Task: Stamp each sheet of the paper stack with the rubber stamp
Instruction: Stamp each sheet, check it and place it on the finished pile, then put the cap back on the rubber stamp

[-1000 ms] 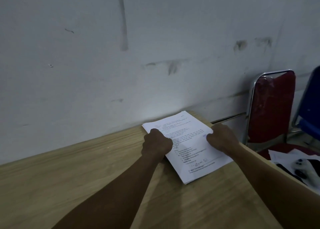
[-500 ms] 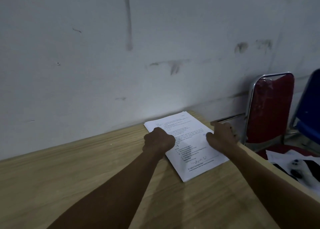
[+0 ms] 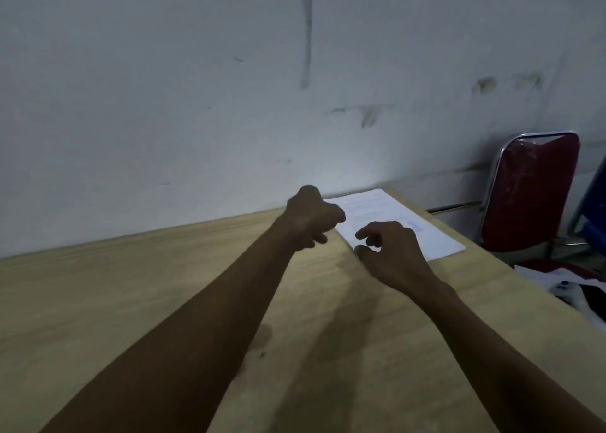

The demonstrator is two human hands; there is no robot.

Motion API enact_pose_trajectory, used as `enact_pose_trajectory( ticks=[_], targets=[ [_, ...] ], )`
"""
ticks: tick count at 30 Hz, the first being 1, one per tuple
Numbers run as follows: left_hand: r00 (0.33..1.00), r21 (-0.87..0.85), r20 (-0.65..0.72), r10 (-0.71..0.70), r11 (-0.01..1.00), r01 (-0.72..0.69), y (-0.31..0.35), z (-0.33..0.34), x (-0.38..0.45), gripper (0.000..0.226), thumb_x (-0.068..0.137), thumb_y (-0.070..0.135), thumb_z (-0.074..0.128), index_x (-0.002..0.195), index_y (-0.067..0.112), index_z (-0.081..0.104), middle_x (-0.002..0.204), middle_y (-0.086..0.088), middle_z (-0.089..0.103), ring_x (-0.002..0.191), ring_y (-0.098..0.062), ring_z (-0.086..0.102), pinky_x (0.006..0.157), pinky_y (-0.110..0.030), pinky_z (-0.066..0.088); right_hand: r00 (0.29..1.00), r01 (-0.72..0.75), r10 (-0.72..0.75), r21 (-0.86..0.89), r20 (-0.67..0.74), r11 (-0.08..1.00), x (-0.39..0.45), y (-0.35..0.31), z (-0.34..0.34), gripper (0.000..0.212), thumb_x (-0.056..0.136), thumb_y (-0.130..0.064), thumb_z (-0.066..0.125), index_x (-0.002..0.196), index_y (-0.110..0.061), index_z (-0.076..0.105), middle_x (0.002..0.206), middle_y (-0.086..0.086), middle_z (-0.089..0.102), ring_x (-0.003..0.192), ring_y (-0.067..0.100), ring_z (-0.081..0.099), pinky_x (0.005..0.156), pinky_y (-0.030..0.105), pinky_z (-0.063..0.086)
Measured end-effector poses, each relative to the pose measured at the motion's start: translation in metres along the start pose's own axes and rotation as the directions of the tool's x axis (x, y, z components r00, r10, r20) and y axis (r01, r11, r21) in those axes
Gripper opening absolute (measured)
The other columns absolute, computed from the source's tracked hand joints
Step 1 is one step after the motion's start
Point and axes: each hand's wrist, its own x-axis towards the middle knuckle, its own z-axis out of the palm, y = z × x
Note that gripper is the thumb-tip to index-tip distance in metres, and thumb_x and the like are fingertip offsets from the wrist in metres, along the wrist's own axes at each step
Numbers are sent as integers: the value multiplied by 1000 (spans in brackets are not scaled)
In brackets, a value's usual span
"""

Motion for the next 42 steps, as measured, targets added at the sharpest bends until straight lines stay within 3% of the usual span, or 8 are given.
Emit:
enact_pose_trajectory(
  ticks=[8, 13, 16, 23, 27, 31, 37, 42],
  targets=[
    [976, -87, -163, 144, 983, -159, -37, -95, -105, 18, 88, 19, 66, 101, 6, 66, 95, -12, 70, 75, -19, 70, 58, -26, 50, 968, 122, -148, 135, 201, 983, -86, -96, 29, 33, 79, -32, 75, 111, -30, 67, 92, -12, 64, 84, 2, 60, 77, 24, 53],
    [956, -148, -289, 50, 984, -96, -97, -134, -145, 14, 88, 13, 66, 100, 6, 68, 94, -14, 71, 75, -23, 70, 58, -28, 48, 891, 156, -198, 134, 409, 979, -118, -132, 59, 75, 70, -43, 80, 136, -39, 46, 118, -10, 53, 100, 4, 51, 82, 27, 48],
    [950, -162, -309, -42, 987, -9, -132, -140, -155, 11, 88, 5, 61, 97, 5, 67, 94, -18, 71, 70, -22, 66, 57, -27, 45, 879, 163, -238, 207, 413, 965, -129, -146, 72, 81, 72, -44, 80, 142, -39, 40, 127, -3, 51, 110, 11, 51, 88, 30, 46],
    [993, 20, -74, -87, 996, 89, -193, -133, -165, 43, 78, -4, 67, 120, 6, 61, 99, -14, 69, 80, -20, 64, 65, -27, 51, 935, 100, -172, 234, 310, 967, -140, -158, 93, 61, 76, -33, 81, 131, -27, 56, 120, 0, 65, 106, 15, 63, 91, 32, 52],
    [997, 207, 76, -31, 978, 15, -208, -119, -164, 76, 66, 19, 85, 135, 13, 52, 120, -4, 59, 102, -17, 59, 86, -30, 53, 954, 122, -187, 266, 236, 956, -142, -156, 102, 31, 79, -26, 78, 107, -24, 67, 101, -8, 68, 89, 11, 66, 83, 32, 55],
    [996, 302, 86, -1, 953, -25, -214, -106, -161, 98, 55, 46, 89, 139, 20, 45, 128, 0, 48, 119, -20, 45, 100, -40, 46, 969, 104, -169, 327, 179, 939, -139, -149, 103, 29, 81, -14, 76, 108, -19, 67, 100, -7, 68, 89, 5, 64, 81, 27, 55],
    [994, 437, 30, 102, 893, -105, -218, -90, -154, 89, 55, 67, 78, 133, 31, 51, 111, 7, 40, 105, -14, 30, 84, -33, 27, 986, -84, -1, 506, 166, 858, -134, -134, 105, 29, 82, -9, 76, 105, -25, 67, 102, -6, 67, 100, 12, 65, 86, 40, 58],
    [992, 383, -6, 129, 916, -117, -217, -86, -151, 70, 56, 63, 80, 116, 33, 64, 109, 6, 46, 107, -18, 35, 91, -39, 34, 974, -182, 60, 597, 220, 782, -136, -130, 106, 30, 84, -6, 73, 108, -24, 68, 104, -3, 66, 105, 20, 65, 80, 49, 60]
  ],
)
